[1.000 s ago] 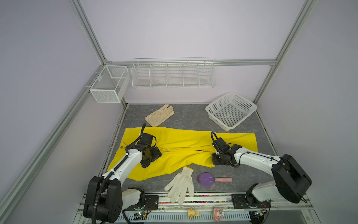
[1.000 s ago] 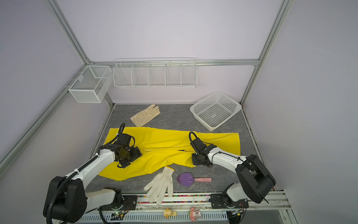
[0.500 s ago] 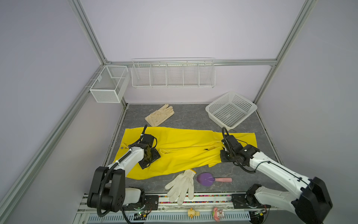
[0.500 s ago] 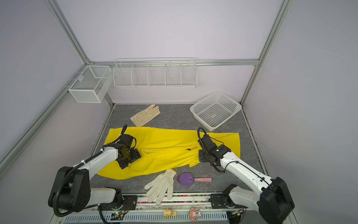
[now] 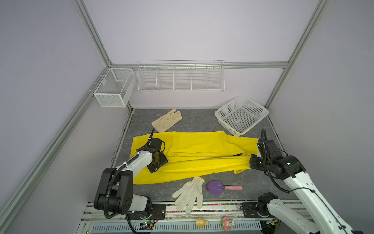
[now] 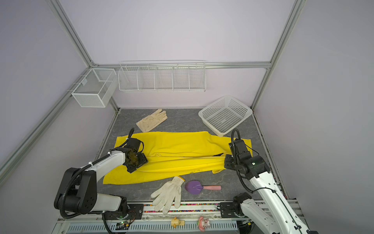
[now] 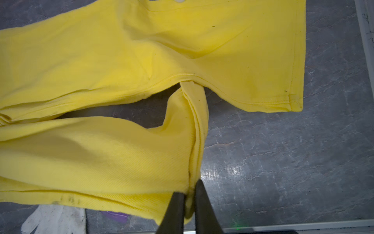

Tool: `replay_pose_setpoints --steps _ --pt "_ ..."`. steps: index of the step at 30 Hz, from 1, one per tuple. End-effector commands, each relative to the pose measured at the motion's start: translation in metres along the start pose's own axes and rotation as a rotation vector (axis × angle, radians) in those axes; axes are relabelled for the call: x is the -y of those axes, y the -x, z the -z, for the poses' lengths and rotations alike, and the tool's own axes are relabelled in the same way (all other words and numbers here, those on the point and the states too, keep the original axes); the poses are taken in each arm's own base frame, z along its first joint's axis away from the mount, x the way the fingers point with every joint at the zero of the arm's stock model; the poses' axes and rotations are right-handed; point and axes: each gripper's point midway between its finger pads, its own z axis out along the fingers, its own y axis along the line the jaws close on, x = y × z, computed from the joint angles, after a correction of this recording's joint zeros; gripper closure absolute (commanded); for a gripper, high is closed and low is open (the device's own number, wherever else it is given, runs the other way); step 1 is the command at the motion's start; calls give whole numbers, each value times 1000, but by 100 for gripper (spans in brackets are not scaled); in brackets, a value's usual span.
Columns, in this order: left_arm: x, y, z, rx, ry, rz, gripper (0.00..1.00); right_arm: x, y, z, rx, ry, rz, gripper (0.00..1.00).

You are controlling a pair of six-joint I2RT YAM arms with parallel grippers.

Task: Fold and stack the trousers
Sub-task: Flatten out the trousers at the center of the table.

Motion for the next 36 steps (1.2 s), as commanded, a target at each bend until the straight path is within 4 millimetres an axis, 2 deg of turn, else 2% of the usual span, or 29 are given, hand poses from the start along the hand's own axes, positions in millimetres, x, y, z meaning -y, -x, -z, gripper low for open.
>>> replay_pose_setpoints --steps 1,3,7,10,14,16,17,18,20,23,25,27,29,32,36 --pt "-29 10 -5 55 138 -2 29 44 9 23 70 -197 -28 86" --pt "-31 14 -3 74 151 -8 34 45 10 23 77 -186 -41 80" --pt "-39 18 0 89 178 -1 39 46 15 18 69 -179 -65 79" --pt "-43 18 2 94 175 22 38 45 19 11 61 -156 -83 85" --pt "-49 20 4 106 186 54 37 55 17 0 39 -176 -120 86" --pt "-50 23 8 120 186 60 36 58 10 -7 5 -179 -159 79" --pt "-50 26 11 129 186 55 34 62 7 -11 -9 -189 -191 64" --pt "-47 28 15 132 177 47 32 66 1 -16 -22 -203 -218 55" --pt "-39 31 22 127 149 32 28 68 -5 -29 -49 -191 -240 45" --pt "-25 25 31 91 67 34 26 69 -13 -48 -108 -171 -296 44" --pt "-13 14 34 64 -4 40 25 60 -17 -59 -144 -118 -356 44" --pt "-5 0 32 32 -52 45 25 47 -17 -72 -167 -47 -415 43" --pt "-3 -9 25 15 -68 41 25 43 -20 -83 -186 -32 -403 42" --pt "-10 -17 10 -8 -41 40 25 42 -18 -93 -197 -44 -303 38" --pt "-34 -10 4 22 81 24 27 45 -6 -103 -187 -117 -140 36"
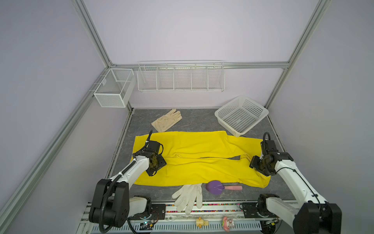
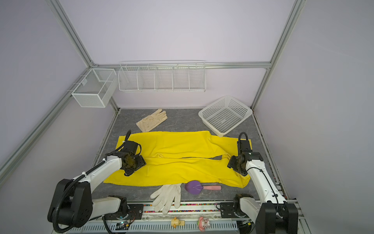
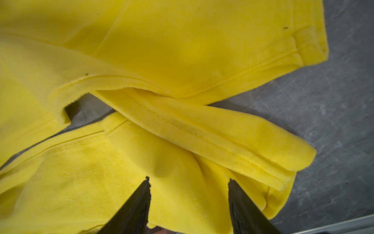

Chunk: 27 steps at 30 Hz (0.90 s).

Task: Fold and stack the trousers
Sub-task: Flatten out the trousers at the center of the table.

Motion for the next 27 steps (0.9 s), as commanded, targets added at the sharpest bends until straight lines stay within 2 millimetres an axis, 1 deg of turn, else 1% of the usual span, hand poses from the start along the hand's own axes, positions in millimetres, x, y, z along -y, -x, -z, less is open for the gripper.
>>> replay_pose_setpoints --steps 1,3,7,8,10,12,19,21,22,25,26,27 --pt "-15 8 -4 27 68 20 27 -8 22 -6 54 -40 147 37" --pt "-17 13 -3 39 71 23 27 -11 26 -14 44 -74 206 39" --pt "-20 16 -8 34 95 14 29 -8 34 -26 32 -121 219 45" --pt "-22 15 -10 29 99 15 29 -8 36 -28 29 -132 219 48" --pt "-23 17 -13 24 108 16 36 -5 40 -29 37 -151 219 57" --pt "-24 20 -13 32 118 18 40 -3 45 -27 59 -155 213 64" --pt "-31 28 -11 47 151 23 41 13 43 -25 55 -136 118 84" --pt "-32 29 -10 49 164 19 41 19 43 -21 58 -137 103 86" --pt "-34 29 -9 47 171 17 40 20 43 -15 65 -128 89 87" --pt "-37 29 -11 37 183 22 40 29 48 10 123 -143 40 90" --pt "-38 29 -11 33 188 27 40 37 49 19 137 -168 9 94" --pt "-41 29 -13 24 194 36 40 45 48 26 150 -193 -29 94"
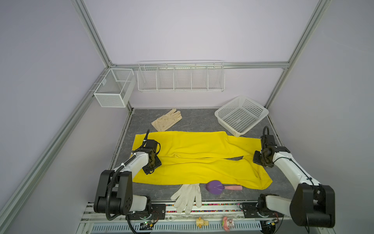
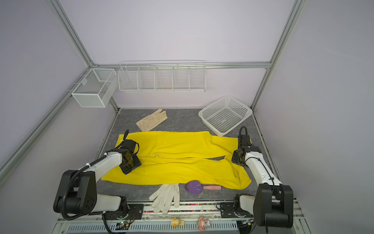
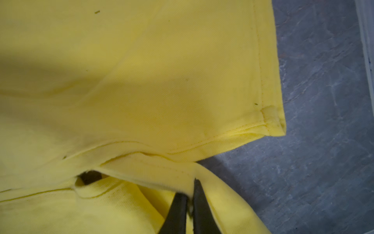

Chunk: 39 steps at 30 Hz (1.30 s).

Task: Fold and stack the trousers
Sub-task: Flatten out the trousers at the center of the table.

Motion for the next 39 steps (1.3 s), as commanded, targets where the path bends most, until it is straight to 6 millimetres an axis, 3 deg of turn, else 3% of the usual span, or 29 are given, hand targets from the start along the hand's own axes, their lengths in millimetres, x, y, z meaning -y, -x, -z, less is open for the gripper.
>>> replay_pose_setpoints --steps 1,4,8,18,25,28,30,36,39 --pt "-19 2 -7 -16 90 15 40 29 0 26 25 -79 -104 94" --pt "-21 2 -9 -27 90 26 42 47 -6 48 71 -104 -220 94" --pt "-19 5 -10 -29 91 26 42 76 -10 61 113 -185 -306 94" --pt "-19 13 -9 -19 86 29 43 117 -22 45 97 -364 -458 94" --pt "-21 25 -9 -6 89 20 42 151 -8 44 140 -550 -516 90" --pt "-22 30 -8 -6 79 23 42 150 -12 31 77 -527 -552 73" --pt "-21 34 -5 2 70 19 42 146 -7 27 74 -497 -539 69" --pt "-10 42 17 21 13 10 37 138 9 47 144 -422 -528 45" --pt "-3 45 28 24 -30 0 33 127 23 56 170 -347 -508 43"
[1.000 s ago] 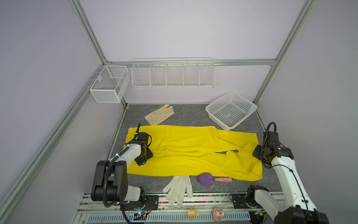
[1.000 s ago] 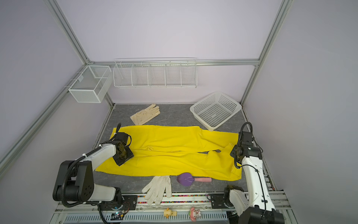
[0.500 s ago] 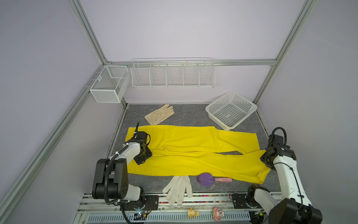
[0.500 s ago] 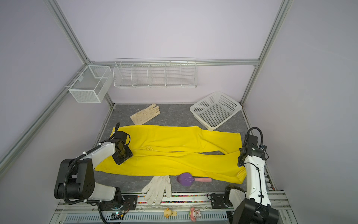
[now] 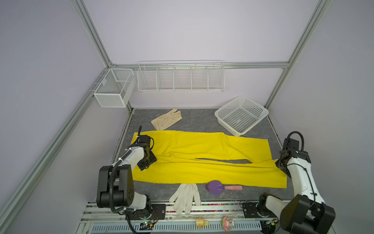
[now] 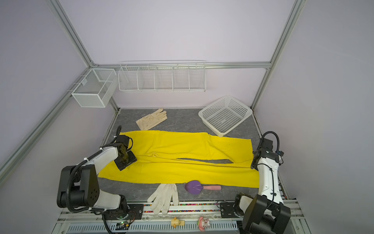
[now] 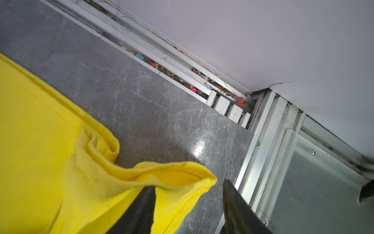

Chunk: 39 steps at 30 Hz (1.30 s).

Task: Fold and stack the trousers
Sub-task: Flatten out the trousers at the center of the table, then smooth out the trousers at the center of the table.

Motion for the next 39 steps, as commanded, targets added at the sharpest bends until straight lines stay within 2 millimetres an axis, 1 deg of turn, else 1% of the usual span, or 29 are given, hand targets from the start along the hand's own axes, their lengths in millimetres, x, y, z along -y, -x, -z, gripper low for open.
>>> replay_pose_setpoints --steps 1,2,4,5,7,8,10,11,12,16,18,20,21,22,24,25,26,27,28,30,32,33,36,39 --pt "7 8 20 12 -45 -20 32 -13 11 16 25 96 -9 42" --pt "9 8 24 10 -55 -27 31 -17 19 25 44 127 -22 42" --pt "17 10 32 8 -96 -39 29 -19 18 33 37 146 -31 40" --pt "19 10 35 4 -106 -42 28 -17 18 36 40 142 -43 39" --pt "21 9 39 -1 -121 -43 28 -4 12 37 31 94 -64 34" --pt "22 9 39 -1 -126 -42 28 -1 10 35 32 81 -55 31" --pt "26 7 40 -11 -150 -37 27 2 0 30 7 67 -42 29" --pt "29 6 41 -17 -162 -37 27 0 -4 29 -6 83 -50 29" --pt "32 4 40 -26 -174 -36 27 -2 -19 20 -50 88 -50 29" --pt "42 -3 40 -43 -205 -49 27 -12 -66 -1 -230 120 -134 29" --pt "46 -7 40 -45 -211 -62 27 -20 -78 -7 -278 152 -151 29" --pt "51 -12 38 -55 -221 -70 26 -22 -83 -10 -308 146 -155 28" --pt "53 -14 37 -58 -222 -78 26 -21 -79 -11 -296 131 -142 28" --pt "55 -16 37 -60 -221 -85 26 -20 -70 -10 -268 122 -111 28" --pt "56 -17 39 -54 -220 -90 26 -21 -51 -1 -213 136 -87 27" --pt "56 -17 40 -50 -222 -90 26 -24 -44 4 -191 160 -80 27" --pt "57 -17 41 -48 -225 -92 26 -37 -33 8 -161 225 -85 28" --pt "58 -16 41 -47 -230 -89 26 -51 -31 10 -163 301 -76 30" --pt "60 -17 41 -51 -238 -85 26 -64 -33 10 -191 355 -65 31" --pt "68 -18 41 -57 -272 -80 26 -81 -36 8 -236 414 -45 34" --pt "78 -19 43 -61 -303 -87 26 -96 -35 5 -239 479 -54 41" --pt "84 -18 44 -57 -317 -89 26 -107 -33 4 -239 531 -53 43" --pt "102 -11 47 -40 -379 -96 26 -133 -25 2 -236 613 18 45" --pt "118 -6 50 -32 -406 -108 26 -141 -17 -5 -226 588 84 42"
